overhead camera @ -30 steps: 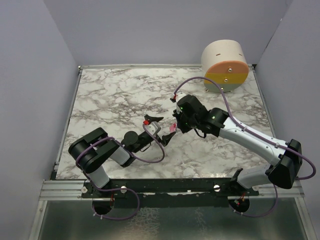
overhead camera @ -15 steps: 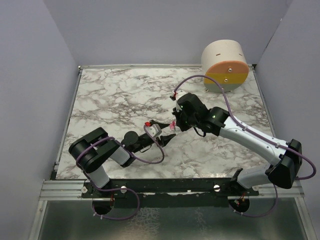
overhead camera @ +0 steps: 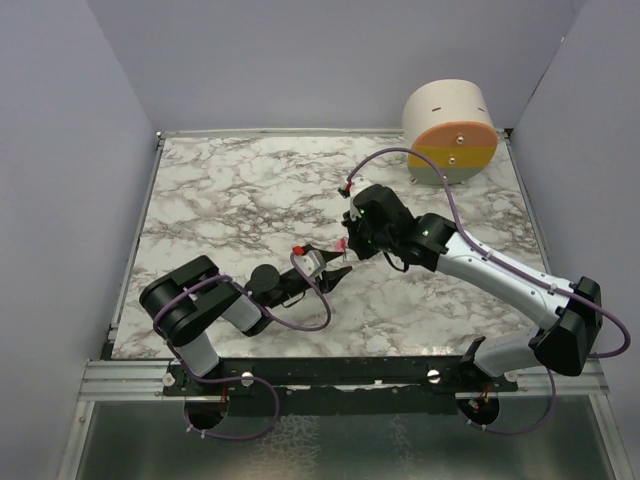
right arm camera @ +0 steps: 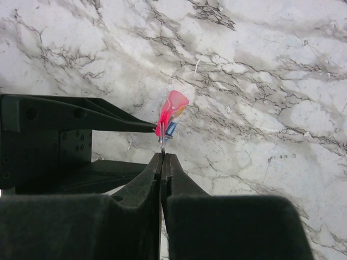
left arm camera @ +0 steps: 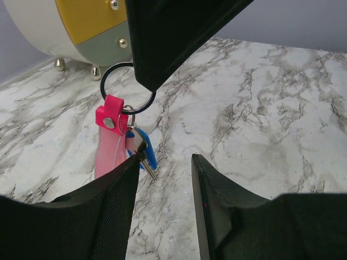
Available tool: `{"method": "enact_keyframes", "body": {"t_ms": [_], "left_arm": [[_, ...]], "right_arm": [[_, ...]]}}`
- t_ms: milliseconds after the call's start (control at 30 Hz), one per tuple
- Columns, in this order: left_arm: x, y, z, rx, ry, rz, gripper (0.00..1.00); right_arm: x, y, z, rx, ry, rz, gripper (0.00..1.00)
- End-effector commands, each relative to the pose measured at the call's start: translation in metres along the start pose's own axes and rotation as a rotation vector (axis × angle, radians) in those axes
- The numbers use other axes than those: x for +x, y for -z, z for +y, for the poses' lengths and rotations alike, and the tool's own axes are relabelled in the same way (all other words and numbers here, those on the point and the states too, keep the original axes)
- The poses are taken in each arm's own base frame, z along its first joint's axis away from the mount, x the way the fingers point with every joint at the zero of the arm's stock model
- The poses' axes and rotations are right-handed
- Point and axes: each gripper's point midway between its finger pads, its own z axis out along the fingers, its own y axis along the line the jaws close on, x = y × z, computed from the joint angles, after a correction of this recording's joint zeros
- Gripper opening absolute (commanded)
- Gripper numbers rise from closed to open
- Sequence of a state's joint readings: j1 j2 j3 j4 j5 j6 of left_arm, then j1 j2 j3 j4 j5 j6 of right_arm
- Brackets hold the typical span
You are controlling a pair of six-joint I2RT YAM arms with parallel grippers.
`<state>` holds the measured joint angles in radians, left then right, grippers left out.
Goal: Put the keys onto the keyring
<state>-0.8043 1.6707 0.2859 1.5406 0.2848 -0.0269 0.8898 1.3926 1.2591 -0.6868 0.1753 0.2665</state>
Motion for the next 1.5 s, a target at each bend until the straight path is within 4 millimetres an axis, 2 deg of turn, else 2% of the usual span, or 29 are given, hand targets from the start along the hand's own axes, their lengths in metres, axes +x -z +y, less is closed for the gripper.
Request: {"method": "enact_keyframes", "body": {"t_ms": [0,233,367,767,833,867,967,1000,1033,1233,1333,1367,1467], "left_arm": [[-0.056,-0.004,0.009,-0.068,-0.076,-0.218,0.45],[-0.057,-0.002,0.022,-0.157,-0.068,-0.218,0.39],[-0.056,-0.003,0.029,-0.197,-0.065,-0.217,0.39],[-0.061,-0.012,0.034,-0.218,-0.063,-0.236,0.38],[-0.062,-0.012,0.034,-0.219,-0.064,-0.24,0.33],[-0.055,-0.014,0.034,-0.218,-0.061,-0.222,0.3],[-0.052,-0.013,0.034,-0.217,-0.06,-0.213,0.23],[-0.052,-0.013,0.034,-0.216,-0.061,-0.212,0.16],[-0.051,-0.012,0.034,-0.217,-0.06,-0.211,0.14],[-0.05,-0.008,0.033,-0.222,-0.065,-0.204,0.07],[-0.047,-0.005,0.034,-0.227,-0.071,-0.193,0.01],[-0.056,-0.004,0.034,-0.228,-0.075,-0.217,0.0],[-0.059,-0.001,0.033,-0.229,-0.075,-0.221,0.0]], "right_arm": [[-0.028,0.0,0.006,-0.012,-0.048,-0.088,0.01],[-0.033,0.001,0.009,-0.023,-0.077,-0.113,0.01],[-0.033,0.002,0.011,-0.033,-0.08,-0.115,0.01],[-0.027,0.002,0.01,-0.036,-0.085,-0.106,0.01],[-0.026,0.001,0.011,-0.037,-0.086,-0.103,0.01],[-0.026,0.001,0.011,-0.037,-0.086,-0.103,0.01],[-0.025,0.002,0.01,-0.034,-0.086,-0.102,0.01],[-0.026,0.002,0.009,-0.032,-0.086,-0.104,0.01],[-0.025,0.002,0.009,-0.029,-0.086,-0.103,0.01],[-0.022,-0.001,0.007,-0.014,-0.08,-0.089,0.01],[-0.021,-0.002,0.005,-0.007,-0.081,-0.088,0.01],[-0.02,-0.002,0.004,-0.002,-0.08,-0.087,0.01],[-0.02,-0.002,0.003,0.006,-0.08,-0.085,0.01]]}}
